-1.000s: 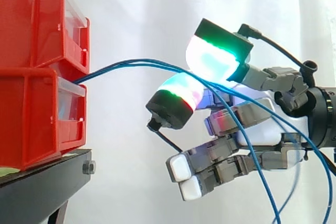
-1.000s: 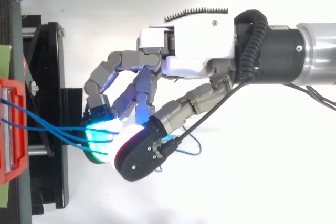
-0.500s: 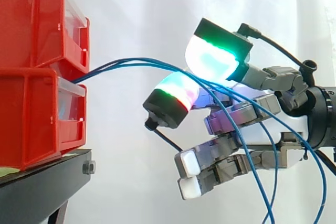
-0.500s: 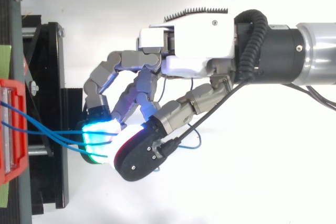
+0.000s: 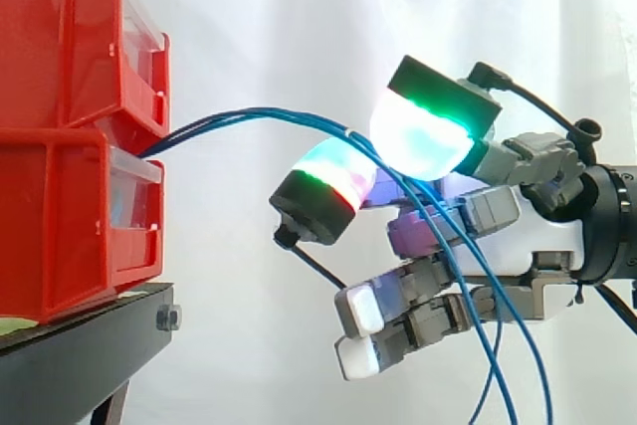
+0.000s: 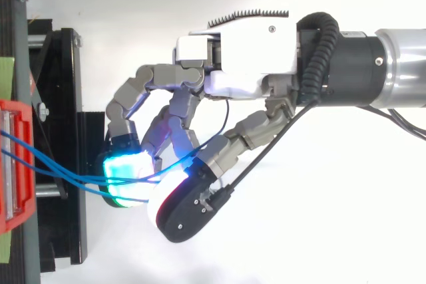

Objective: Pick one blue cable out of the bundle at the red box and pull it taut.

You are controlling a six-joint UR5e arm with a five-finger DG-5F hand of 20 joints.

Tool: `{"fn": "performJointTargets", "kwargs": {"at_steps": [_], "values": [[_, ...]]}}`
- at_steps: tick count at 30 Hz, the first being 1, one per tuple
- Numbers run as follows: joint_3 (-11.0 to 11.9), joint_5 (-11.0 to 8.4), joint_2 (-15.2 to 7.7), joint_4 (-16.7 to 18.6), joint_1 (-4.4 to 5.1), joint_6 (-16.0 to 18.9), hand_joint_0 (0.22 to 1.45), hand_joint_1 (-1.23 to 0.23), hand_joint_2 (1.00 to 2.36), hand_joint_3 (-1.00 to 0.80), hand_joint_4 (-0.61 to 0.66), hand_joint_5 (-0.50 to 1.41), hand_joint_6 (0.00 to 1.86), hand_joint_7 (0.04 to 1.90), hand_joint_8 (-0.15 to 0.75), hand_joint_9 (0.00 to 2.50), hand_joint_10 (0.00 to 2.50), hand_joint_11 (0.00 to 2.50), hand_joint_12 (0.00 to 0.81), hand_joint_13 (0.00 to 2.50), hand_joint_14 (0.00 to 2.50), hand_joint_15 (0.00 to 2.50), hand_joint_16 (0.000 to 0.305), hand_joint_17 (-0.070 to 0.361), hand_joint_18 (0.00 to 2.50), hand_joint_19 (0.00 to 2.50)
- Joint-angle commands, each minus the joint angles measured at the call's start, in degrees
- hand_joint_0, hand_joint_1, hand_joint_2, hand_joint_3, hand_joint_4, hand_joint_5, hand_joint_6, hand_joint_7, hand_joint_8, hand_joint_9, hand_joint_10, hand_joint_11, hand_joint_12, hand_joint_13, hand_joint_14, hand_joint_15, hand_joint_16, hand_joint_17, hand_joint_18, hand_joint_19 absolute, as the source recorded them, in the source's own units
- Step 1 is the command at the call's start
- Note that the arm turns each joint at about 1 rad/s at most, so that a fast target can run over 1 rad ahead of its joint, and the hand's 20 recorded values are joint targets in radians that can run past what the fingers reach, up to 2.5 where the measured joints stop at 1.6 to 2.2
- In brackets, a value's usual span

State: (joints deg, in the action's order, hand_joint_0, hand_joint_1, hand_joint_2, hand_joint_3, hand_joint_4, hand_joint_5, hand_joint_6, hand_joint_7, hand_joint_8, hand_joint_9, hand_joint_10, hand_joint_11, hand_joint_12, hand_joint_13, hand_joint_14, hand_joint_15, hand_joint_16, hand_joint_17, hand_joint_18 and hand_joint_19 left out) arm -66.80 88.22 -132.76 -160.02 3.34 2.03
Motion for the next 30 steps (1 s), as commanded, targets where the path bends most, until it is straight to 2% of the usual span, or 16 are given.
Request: {"fn": "performJointTargets", "kwargs": {"at_steps": [1, 4, 10, 14, 24, 26, 30], "values": [[0.0, -0.06, 0.0, 0.0, 0.00, 0.0, 0.67, -0.94, 1.00, -0.50, 0.07, -0.22, 0.94, 0.87, 0.298, 1.16, 0.66, 1.48, 0.346, 0.89, 0.02, 0.58, 0.053, 0.119, 0.67, 0.35], [0.0, -0.06, 0.0, 0.0, 0.00, 0.0, 0.54, -0.85, 1.00, -0.50, 0.09, -0.21, 0.93, 0.86, 0.323, 1.19, 0.68, 1.46, 0.364, 0.90, 0.02, 0.59, 0.054, 0.122, 0.66, 0.37], [0.0, -0.15, 0.0, 0.0, 0.09, 0.0, 0.49, -0.69, 1.00, -0.50, 0.11, -0.18, 0.91, 0.88, 0.357, 1.28, 0.62, 1.45, 0.391, 0.93, 0.02, 0.58, 0.053, 0.120, 0.65, 0.39], [0.0, -0.15, 0.0, 0.0, 0.09, 0.0, 0.53, -0.65, 1.00, -0.50, 0.09, -0.18, 0.90, 0.93, 0.333, 1.31, 0.50, 1.52, 0.376, 0.93, 0.02, 0.59, 0.048, 0.109, 0.63, 0.41], [0.0, -0.15, 0.0, 0.0, 0.09, 0.0, 0.53, -0.66, 1.00, -0.50, 0.10, -0.18, 0.90, 0.93, 0.334, 1.31, 0.52, 1.51, 0.382, 0.94, 0.02, 0.59, 0.048, 0.108, 0.66, 0.44], [0.0, -0.15, 0.0, 0.0, 0.09, 0.0, 0.57, -0.68, 1.00, -0.50, 0.09, -0.17, 0.91, 0.97, 0.315, 1.32, 0.48, 1.53, 0.371, 0.95, 0.02, 0.61, 0.046, 0.103, 0.66, 0.43], [0.0, -0.15, 0.0, 0.0, 0.09, 0.0, 0.62, -0.71, 1.01, -0.38, 0.08, -0.17, 0.92, 0.99, 0.316, 1.32, 0.50, 1.56, 0.364, 0.96, 0.02, 0.61, 0.045, 0.102, 0.68, 0.44]]}}
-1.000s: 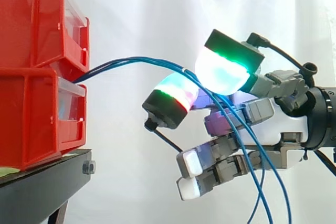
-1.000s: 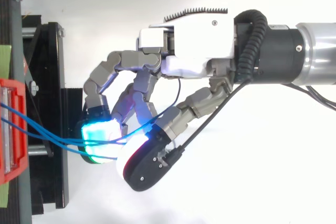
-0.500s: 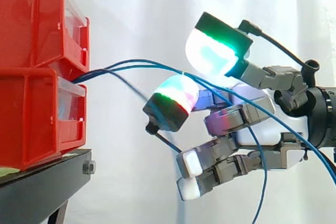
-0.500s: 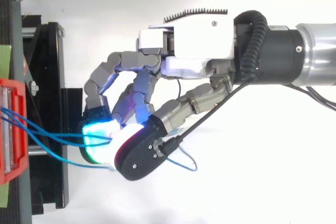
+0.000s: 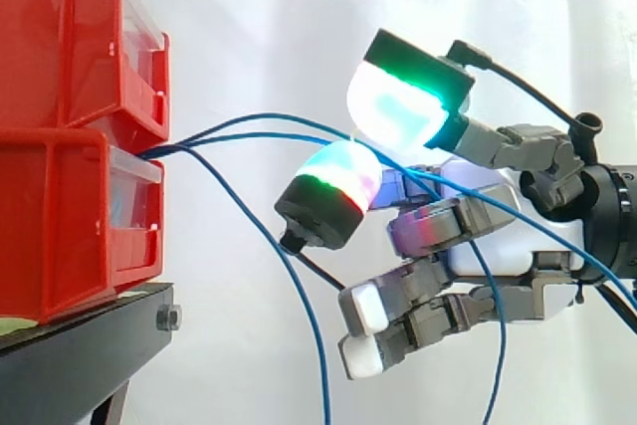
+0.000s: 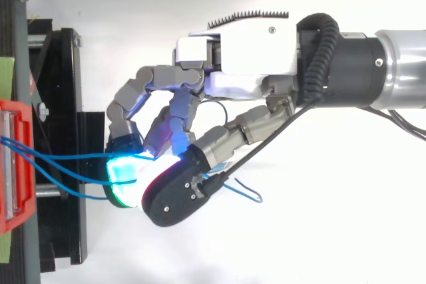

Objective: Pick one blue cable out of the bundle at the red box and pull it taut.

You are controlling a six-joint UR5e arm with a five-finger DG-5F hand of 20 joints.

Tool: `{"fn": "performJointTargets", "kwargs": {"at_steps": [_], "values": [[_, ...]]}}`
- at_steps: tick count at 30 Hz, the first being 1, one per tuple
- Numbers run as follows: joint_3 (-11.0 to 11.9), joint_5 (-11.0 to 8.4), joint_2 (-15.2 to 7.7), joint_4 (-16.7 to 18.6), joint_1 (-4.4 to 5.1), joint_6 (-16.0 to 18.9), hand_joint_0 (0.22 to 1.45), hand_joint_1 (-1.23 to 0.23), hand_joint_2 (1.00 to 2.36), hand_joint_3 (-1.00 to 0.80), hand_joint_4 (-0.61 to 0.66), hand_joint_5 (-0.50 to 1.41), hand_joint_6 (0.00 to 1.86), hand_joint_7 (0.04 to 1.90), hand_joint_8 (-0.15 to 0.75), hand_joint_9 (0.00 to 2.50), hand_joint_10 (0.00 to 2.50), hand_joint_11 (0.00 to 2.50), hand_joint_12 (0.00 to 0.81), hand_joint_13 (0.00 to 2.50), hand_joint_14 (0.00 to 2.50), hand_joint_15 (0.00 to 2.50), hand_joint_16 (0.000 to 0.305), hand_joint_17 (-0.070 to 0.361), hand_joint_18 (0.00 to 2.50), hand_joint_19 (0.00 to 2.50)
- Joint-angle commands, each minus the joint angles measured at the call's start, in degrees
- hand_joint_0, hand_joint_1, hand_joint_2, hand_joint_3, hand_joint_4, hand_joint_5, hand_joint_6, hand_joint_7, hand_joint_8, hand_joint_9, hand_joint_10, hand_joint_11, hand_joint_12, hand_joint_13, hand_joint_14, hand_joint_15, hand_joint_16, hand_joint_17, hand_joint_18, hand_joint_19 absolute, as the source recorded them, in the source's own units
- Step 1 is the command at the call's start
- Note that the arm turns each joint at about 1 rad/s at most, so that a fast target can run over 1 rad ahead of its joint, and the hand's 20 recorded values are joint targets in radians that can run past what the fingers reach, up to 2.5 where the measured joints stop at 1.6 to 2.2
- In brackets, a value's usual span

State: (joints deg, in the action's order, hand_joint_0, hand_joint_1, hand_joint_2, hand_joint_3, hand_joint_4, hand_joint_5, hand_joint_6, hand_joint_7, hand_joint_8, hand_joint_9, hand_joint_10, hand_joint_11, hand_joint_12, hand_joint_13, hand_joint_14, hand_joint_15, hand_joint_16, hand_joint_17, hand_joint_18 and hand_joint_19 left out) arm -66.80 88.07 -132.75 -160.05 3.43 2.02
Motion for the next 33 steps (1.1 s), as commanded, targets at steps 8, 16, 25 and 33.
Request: {"fn": "performJointTargets", "kwargs": {"at_steps": [8, 16, 25, 33], "values": [[0.0, 0.00, 0.0, 0.0, 0.09, 0.0, 0.66, -0.81, 1.01, -0.34, 0.07, -0.18, 0.94, 0.92, 0.313, 1.29, 0.57, 1.55, 0.362, 0.97, 0.02, 0.60, 0.046, 0.104, 0.71, 0.43], [0.0, 0.00, 0.0, 0.0, 0.09, 0.0, 0.75, -0.94, 1.00, -0.50, 0.05, -0.18, 0.93, 0.92, 0.299, 1.23, 0.54, 1.56, 0.349, 0.93, 0.02, 0.59, 0.050, 0.113, 0.72, 0.35], [0.0, 0.00, -0.1, -0.1, 0.09, 0.1, 0.47, -0.74, 1.00, -0.50, 0.09, -0.16, 0.91, 0.93, 0.359, 1.27, 0.65, 1.42, 0.382, 0.95, 0.02, 0.60, 0.057, 0.128, 0.72, 0.40], [0.0, 0.08, 0.0, -0.4, 0.00, 0.1, 0.56, -0.58, 1.00, -0.50, 0.07, -0.15, 0.89, 1.02, 0.308, 1.34, 0.39, 1.59, 0.365, 0.94, 0.02, 0.61, 0.048, 0.107, 0.62, 0.44]]}}
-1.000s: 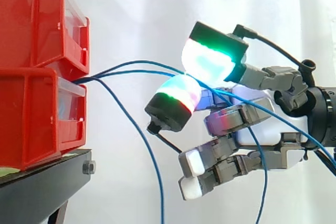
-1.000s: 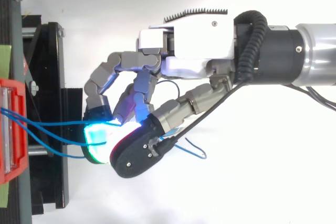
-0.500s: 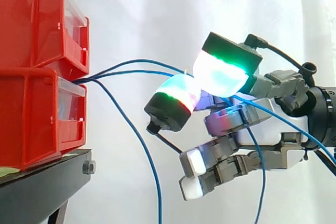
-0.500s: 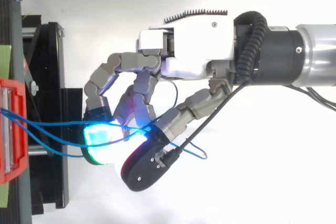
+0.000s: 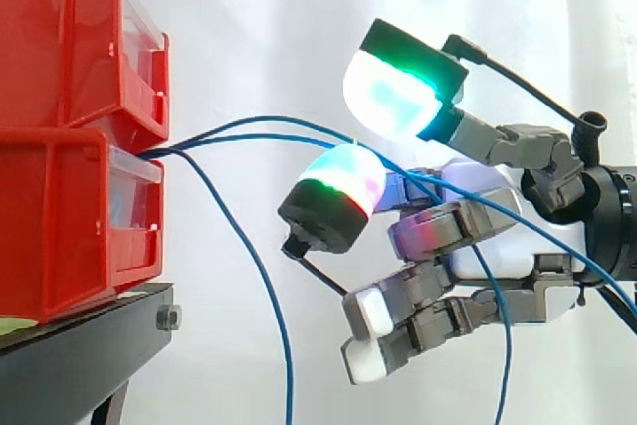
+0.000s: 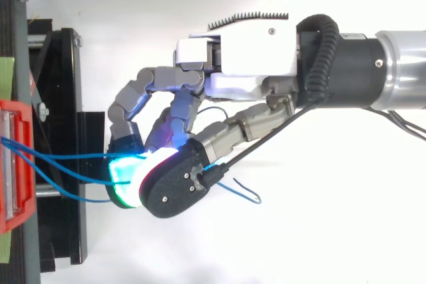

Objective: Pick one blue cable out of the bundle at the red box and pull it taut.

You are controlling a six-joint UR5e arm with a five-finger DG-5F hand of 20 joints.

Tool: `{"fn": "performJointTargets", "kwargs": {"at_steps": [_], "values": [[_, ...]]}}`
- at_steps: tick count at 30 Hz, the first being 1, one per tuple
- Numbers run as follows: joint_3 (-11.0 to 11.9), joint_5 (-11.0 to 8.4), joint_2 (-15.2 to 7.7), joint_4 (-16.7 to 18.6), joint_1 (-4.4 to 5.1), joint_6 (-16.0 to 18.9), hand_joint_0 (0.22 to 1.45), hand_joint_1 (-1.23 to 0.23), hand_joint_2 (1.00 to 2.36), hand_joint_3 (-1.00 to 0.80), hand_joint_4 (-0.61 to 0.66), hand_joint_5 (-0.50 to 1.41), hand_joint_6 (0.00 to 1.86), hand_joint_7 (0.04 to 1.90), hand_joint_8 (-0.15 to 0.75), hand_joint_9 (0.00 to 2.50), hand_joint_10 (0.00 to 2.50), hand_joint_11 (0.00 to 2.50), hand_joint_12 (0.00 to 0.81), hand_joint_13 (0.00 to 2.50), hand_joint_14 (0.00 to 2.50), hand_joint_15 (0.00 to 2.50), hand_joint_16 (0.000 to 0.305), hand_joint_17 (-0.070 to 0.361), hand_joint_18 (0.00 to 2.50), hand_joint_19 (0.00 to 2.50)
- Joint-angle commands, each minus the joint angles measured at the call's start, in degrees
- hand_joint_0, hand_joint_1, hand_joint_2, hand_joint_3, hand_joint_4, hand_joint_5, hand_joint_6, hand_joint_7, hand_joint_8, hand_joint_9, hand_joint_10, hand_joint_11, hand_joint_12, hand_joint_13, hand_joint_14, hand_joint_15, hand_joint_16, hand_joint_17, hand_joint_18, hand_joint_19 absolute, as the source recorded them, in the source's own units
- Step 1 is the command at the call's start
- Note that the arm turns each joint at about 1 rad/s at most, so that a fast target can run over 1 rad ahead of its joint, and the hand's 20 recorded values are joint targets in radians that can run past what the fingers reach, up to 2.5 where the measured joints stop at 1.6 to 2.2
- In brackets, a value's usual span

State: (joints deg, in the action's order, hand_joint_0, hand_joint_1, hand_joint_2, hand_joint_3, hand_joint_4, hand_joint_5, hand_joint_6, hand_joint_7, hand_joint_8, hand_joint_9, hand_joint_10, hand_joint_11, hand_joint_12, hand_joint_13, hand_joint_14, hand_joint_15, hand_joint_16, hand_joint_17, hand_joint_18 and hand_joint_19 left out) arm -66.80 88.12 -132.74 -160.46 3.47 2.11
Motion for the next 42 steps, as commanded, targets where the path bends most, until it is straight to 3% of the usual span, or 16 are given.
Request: {"fn": "performJointTargets", "kwargs": {"at_steps": [1, 10, 15, 17, 24, 28, 32, 39, 42], "values": [[0.0, 0.12, 0.0, -0.1, -0.04, 0.0, 0.58, -0.61, 1.00, -0.48, 0.08, -0.15, 0.89, 1.05, 0.299, 1.34, 0.39, 1.60, 0.364, 0.94, 0.02, 0.61, 0.047, 0.106, 0.61, 0.44], [0.0, -0.76, 0.0, -1.7, -0.13, -1.8, 0.65, -0.81, 1.01, -0.30, 0.09, -0.15, 0.92, 1.02, 0.322, 1.30, 0.50, 1.58, 0.362, 0.97, 0.02, 0.61, 0.049, 0.110, 0.69, 0.41], [0.0, -1.37, -0.1, -1.7, -0.13, -1.9, 0.70, -0.89, 1.01, -0.38, 0.05, -0.15, 0.92, 0.99, 0.319, 1.27, 0.52, 1.58, 0.354, 0.95, 0.02, 0.60, 0.050, 0.111, 0.70, 0.39], [0.0, -1.81, 0.0, -1.7, -0.22, -2.1, 0.73, -0.92, 1.00, -0.50, 0.02, -0.16, 0.92, 0.97, 0.303, 1.24, 0.47, 1.57, 0.349, 0.92, 0.02, 0.60, 0.050, 0.113, 0.70, 0.36], [0.0, -4.62, 0.0, -1.7, -0.31, -3.5, 0.72, -0.99, 1.00, -0.50, -0.01, -0.17, 0.91, 0.96, 0.268, 1.18, 0.44, 1.56, 0.337, 0.89, 0.02, 0.58, 0.050, 0.112, 0.68, 0.33], [0.0, -4.89, 0.0, -1.7, -0.40, -4.6, 0.55, -0.96, 1.00, -0.50, 0.01, -0.17, 0.91, 0.96, 0.287, 1.18, 0.51, 1.51, 0.349, 0.88, 0.03, 0.59, 0.052, 0.117, 0.68, 0.37], [0.0, -4.89, 0.0, -1.7, -0.48, -5.6, 0.43, -0.82, 1.00, -0.50, 0.06, -0.16, 0.91, 0.92, 0.353, 1.19, 0.68, 1.35, 0.391, 0.91, 0.02, 0.59, 0.062, 0.139, 0.73, 0.38], [0.0, -5.33, 0.0, -1.7, -0.66, -7.7, 0.42, -0.65, 1.00, -0.50, 0.07, -0.14, 0.89, 0.94, 0.369, 1.26, 0.59, 1.37, 0.404, 0.93, 0.02, 0.57, 0.064, 0.143, 0.73, 0.40], [0.0, -5.33, 0.0, -1.7, -0.75, -8.4, 0.51, -0.64, 1.00, -0.50, 0.05, -0.14, 0.88, 1.02, 0.315, 1.28, 0.40, 1.53, 0.373, 0.91, 0.02, 0.60, 0.055, 0.123, 0.67, 0.44]]}}
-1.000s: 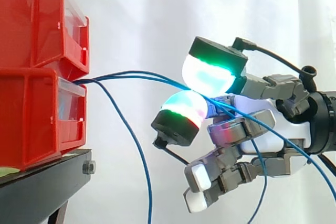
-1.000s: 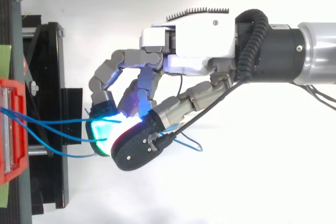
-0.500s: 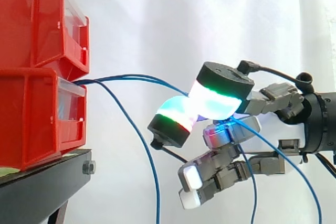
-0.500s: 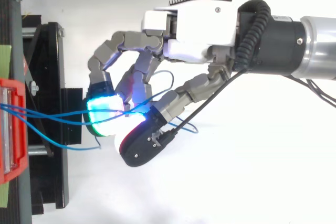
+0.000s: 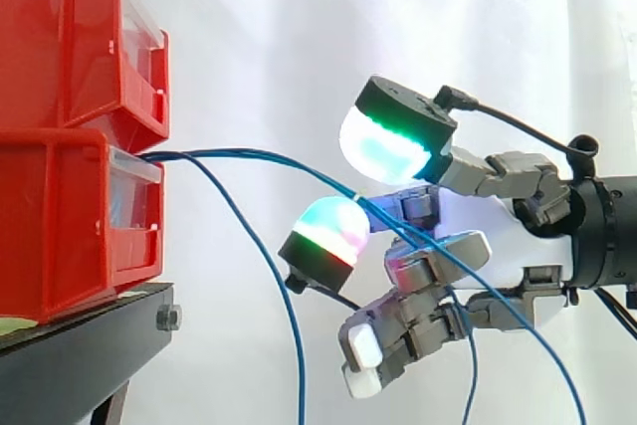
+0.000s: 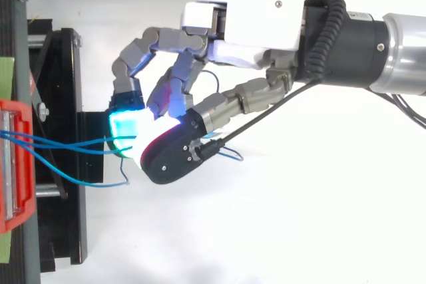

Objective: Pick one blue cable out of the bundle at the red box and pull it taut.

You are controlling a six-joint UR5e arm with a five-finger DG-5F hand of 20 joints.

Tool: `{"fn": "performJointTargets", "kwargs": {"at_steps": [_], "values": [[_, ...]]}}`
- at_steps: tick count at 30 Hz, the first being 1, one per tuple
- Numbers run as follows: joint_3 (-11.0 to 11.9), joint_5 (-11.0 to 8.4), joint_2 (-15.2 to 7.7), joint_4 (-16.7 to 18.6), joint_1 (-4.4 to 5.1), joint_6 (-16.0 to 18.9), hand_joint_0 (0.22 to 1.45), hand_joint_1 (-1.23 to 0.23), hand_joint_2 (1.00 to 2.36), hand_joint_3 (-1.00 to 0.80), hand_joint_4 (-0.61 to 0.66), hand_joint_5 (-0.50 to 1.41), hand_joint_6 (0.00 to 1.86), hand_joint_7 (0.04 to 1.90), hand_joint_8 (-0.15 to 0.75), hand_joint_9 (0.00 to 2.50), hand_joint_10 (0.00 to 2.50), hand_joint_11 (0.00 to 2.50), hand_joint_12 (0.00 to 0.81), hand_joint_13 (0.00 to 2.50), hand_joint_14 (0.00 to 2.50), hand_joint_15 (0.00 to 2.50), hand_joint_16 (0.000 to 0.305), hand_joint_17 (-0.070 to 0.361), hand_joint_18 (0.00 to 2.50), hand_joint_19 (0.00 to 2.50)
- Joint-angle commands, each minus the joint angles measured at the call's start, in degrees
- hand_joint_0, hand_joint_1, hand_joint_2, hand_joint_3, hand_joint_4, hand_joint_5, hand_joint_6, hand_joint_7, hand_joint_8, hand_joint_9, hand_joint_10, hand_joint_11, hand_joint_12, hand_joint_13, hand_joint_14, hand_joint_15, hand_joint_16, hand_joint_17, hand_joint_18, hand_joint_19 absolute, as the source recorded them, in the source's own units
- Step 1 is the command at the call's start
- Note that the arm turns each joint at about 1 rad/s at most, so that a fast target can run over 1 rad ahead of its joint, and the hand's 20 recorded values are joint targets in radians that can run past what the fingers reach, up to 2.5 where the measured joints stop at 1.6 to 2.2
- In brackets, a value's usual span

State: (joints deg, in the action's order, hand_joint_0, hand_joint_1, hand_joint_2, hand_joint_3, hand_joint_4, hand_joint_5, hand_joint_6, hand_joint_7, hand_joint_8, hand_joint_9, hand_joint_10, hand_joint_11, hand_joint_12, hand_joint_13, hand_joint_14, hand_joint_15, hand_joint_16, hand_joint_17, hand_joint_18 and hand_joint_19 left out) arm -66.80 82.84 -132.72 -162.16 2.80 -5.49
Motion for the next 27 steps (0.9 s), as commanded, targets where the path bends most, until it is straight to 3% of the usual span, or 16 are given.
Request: {"fn": "performJointTargets", "kwargs": {"at_steps": [1, 7, 14, 18, 21, 27], "values": [[0.0, -0.05, 0.0, 0.0, -0.07, -0.8, 0.55, -0.66, 1.00, -0.50, 0.05, -0.14, 0.88, 1.04, 0.300, 1.28, 0.35, 1.58, 0.365, 0.91, 0.02, 0.61, 0.053, 0.118, 0.66, 0.45], [0.0, -0.05, 0.0, 0.0, -0.07, -1.1, 0.60, -0.72, 1.01, -0.35, 0.05, -0.15, 0.88, 1.09, 0.290, 1.28, 0.34, 1.61, 0.361, 0.92, 0.02, 0.61, 0.051, 0.115, 0.67, 0.45], [0.0, -0.14, -0.1, 0.0, -0.07, -1.6, 0.64, -0.81, 1.01, -0.29, 0.06, -0.15, 0.91, 1.03, 0.293, 1.24, 0.43, 1.57, 0.360, 0.93, 0.02, 0.61, 0.051, 0.115, 0.69, 0.42], [0.0, -0.14, -0.1, 0.0, -0.07, -1.7, 0.68, -0.87, 1.01, -0.35, 0.03, -0.16, 0.91, 0.97, 0.298, 1.22, 0.44, 1.56, 0.358, 0.91, 0.02, 0.60, 0.052, 0.116, 0.69, 0.39], [0.0, -0.14, 0.0, 0.0, -0.07, -1.6, 0.73, -0.94, 1.00, -0.50, 0.00, -0.17, 0.91, 0.96, 0.285, 1.17, 0.46, 1.55, 0.346, 0.89, 0.02, 0.59, 0.051, 0.115, 0.69, 0.36], [0.0, -0.14, 0.0, 0.0, -0.07, -1.6, 0.72, -0.98, 1.00, -0.50, 0.04, -0.17, 0.91, 0.95, 0.282, 1.15, 0.46, 1.53, 0.341, 0.88, 0.02, 0.59, 0.051, 0.114, 0.68, 0.34]]}}
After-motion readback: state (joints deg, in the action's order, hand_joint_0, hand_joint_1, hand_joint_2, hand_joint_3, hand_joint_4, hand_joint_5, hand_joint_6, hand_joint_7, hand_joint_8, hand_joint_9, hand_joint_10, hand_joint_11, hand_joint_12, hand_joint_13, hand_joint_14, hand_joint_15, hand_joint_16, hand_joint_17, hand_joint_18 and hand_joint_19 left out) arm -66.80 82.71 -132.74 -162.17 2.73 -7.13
